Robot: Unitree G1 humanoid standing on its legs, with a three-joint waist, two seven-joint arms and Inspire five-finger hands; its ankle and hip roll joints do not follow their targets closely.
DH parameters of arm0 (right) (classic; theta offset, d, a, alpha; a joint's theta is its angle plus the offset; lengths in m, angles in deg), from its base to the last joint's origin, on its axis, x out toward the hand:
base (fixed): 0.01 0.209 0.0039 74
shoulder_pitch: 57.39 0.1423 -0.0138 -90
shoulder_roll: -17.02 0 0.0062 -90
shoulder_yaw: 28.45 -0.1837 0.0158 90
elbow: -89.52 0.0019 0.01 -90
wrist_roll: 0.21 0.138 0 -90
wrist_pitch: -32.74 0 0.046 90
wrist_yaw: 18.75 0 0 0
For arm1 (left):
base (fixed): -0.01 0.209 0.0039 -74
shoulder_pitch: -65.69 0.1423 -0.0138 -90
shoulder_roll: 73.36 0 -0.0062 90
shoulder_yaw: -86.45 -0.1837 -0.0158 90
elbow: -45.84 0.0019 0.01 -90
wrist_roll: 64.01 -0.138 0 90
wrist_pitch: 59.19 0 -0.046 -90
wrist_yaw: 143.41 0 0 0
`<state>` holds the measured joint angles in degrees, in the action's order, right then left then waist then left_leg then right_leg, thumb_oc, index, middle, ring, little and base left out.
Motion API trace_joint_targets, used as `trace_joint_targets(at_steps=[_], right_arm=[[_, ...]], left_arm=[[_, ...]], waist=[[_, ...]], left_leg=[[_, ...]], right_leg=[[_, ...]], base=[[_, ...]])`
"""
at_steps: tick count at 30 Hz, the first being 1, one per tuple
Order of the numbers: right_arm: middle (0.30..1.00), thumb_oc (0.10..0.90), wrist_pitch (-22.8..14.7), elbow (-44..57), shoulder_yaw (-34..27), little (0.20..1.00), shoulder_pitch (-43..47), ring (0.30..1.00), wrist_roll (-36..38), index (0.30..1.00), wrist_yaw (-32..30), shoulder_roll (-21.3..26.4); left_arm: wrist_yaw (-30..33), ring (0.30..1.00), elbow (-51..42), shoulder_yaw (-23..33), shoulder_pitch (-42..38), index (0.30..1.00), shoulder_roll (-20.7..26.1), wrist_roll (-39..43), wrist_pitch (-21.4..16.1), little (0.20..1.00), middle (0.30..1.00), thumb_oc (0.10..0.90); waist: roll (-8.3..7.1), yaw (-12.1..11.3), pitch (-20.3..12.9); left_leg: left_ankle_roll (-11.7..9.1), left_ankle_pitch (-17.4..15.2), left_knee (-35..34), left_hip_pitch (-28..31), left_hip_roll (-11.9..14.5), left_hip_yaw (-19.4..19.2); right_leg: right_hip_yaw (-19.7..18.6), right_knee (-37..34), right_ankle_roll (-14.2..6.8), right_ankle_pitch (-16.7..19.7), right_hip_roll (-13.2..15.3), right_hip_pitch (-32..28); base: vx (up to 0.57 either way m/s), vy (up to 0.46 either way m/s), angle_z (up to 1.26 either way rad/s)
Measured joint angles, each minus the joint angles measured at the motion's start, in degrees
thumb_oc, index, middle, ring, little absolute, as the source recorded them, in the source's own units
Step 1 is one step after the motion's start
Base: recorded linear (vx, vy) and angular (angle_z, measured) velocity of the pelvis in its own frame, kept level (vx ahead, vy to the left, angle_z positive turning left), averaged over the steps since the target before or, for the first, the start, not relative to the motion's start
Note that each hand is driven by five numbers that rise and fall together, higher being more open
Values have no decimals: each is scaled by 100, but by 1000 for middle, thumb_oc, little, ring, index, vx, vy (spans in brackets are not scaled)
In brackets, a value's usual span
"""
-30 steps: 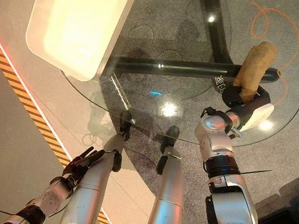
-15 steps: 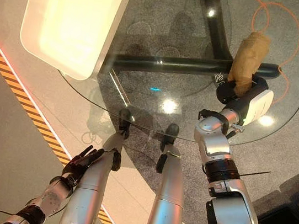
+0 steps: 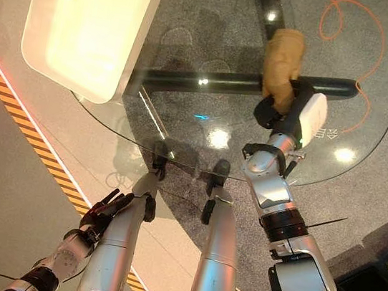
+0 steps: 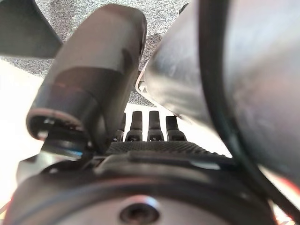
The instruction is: Wipe the table with a cloth and put it in the basket.
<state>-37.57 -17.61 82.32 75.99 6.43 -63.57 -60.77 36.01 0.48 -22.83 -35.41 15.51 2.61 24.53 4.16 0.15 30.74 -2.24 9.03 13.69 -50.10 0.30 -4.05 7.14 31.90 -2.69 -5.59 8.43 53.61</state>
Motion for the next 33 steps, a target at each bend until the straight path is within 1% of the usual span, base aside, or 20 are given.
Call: trace_joint_targets(at_steps=[3, 4, 8, 13, 16, 19, 20, 21, 23, 25, 29, 30, 32, 33], right_arm=[[300, 100, -53, 118, 179, 200, 1, 300, -57, 300, 202, -132], [300, 100, -109, 135, 333, 200, 17, 300, -104, 300, 266, -157], [300, 100, -164, 141, 585, 200, 91, 300, -147, 300, 511, -159], [300, 100, -258, 141, 650, 200, 112, 300, -145, 300, 789, -159], [300, 100, -273, 143, 801, 200, 147, 300, -147, 300, 929, -154], [300, 100, -252, 141, 927, 200, 127, 300, -146, 300, 1280, -134], [300, 100, -252, 142, 1058, 200, 101, 300, -150, 300, 1473, -130], [300, 100, -255, 149, 1101, 200, 141, 300, -148, 300, 1551, -132], [300, 100, -235, 160, 1285, 200, 129, 300, -143, 300, 1915, -114], [300, 100, -231, 188, 1446, 200, 102, 300, -143, 300, 2183, -126], [300, 100, -291, 312, 1895, 200, 102, 300, -117, 300, 2695, -121], [300, 100, -291, 310, 1900, 200, 101, 300, -95, 300, 2740, -119], [300, 100, -290, 320, 1974, 200, 91, 300, -22, 300, 2843, -119], [300, 100, -290, 335, 2002, 200, 106, 300, 19, 300, 2875, -107]], left_arm=[[-19, 900, 18, -1, 0, 900, -7, -2, -39, 900, 900, 800], [-19, 900, 19, -1, 0, 900, -11, -3, -46, 900, 900, 800], [-18, 900, 23, -7, 0, 900, -18, 0, -89, 900, 900, 800], [-26, 900, 9, -7, -2, 900, -46, 1, -151, 900, 900, 800], [-26, 900, 8, -7, -3, 900, -53, 1, -151, 900, 900, 800], [-25, 900, 11, -22, -9, 900, -84, 2, -139, 900, 900, 800], [-24, 900, 0, -27, -20, 900, -104, 0, -139, 900, 900, 800], [-24, 900, -4, -30, -26, 900, -106, 0, -139, 900, 900, 800], [-14, 900, -30, -42, -28, 900, -110, 0, -131, 900, 900, 800], [-16, 900, -93, -25, 10, 900, -94, -1, -132, 900, 900, 800], [-10, 900, -101, -26, -37, 900, -92, 0, -134, 900, 900, 800], [-10, 900, -98, -32, -42, 900, -92, 0, -134, 900, 900, 800], [-14, 900, -108, -41, -45, 900, -98, 0, -127, 900, 900, 800], [-14, 900, -107, -61, -62, 900, -97, 1, -127, 900, 900, 800]], waist=[[2, -2, -1], [10, -3, -6], [15, -6, -5], [47, -21, -9], [68, -15, -8], [109, -51, -11], [131, -67, -21], [138, -75, -18], [153, -130, -30], [156, -166, -32], [188, -160, -53], [187, -168, -54], [186, -183, -53], [181, -170, -56]], left_leg=[[-22, 15, -29, 0, 4, 0], [-40, 29, -55, 5, 6, 0], [-50, 35, -59, 17, 7, 0], [-65, 45, -62, 18, 15, 0], [-66, 45, -58, 20, 24, 0], [-82, 38, -48, 107, 19, 8], [-96, 39, -28, 106, 20, 19], [-73, 57, -15, 94, 26, 22], [-107, 7, 43, 102, 38, 36], [-86, -65, 111, 93, 32, 62], [-116, -45, 161, -37, 26, 149], [-90, -23, 162, -43, 24, 157], [-117, -40, 171, -39, -6, 191], [-97, 9, 177, -72, -30, 200]], right_leg=[[4, 9, 10, -4, -1, 15], [6, 11, 16, -8, -1, 22], [14, 58, 36, -28, 7, 31], [22, 106, 62, -48, 9, 55], [29, 120, 75, -55, 5, 56], [33, 185, 74, -114, 19, -19], [47, 205, 87, -116, 21, -21], [54, 216, 93, -116, 20, -18], [60, 253, 101, -150, 15, -30], [48, 275, 107, -260, 24, -40], [180, 305, 115, -204, 43, 7], [188, 317, 116, -203, 48, 4], [191, 341, 111, -232, 68, -11], [205, 379, 117, -233, 91, 30]], base=[[-3, 24, 1], [-2, 41, 1], [2, 37, 2], [3, 13, 1], [66, 0, 0], [-7, -22, 5], [72, -37, 4], [14, -41, 2], [-22, -32, 2], [-28, -28, 5], [32, -38, 7], [-53, -29, 13], [-27, -25, 11], [-1, -25, 7]])
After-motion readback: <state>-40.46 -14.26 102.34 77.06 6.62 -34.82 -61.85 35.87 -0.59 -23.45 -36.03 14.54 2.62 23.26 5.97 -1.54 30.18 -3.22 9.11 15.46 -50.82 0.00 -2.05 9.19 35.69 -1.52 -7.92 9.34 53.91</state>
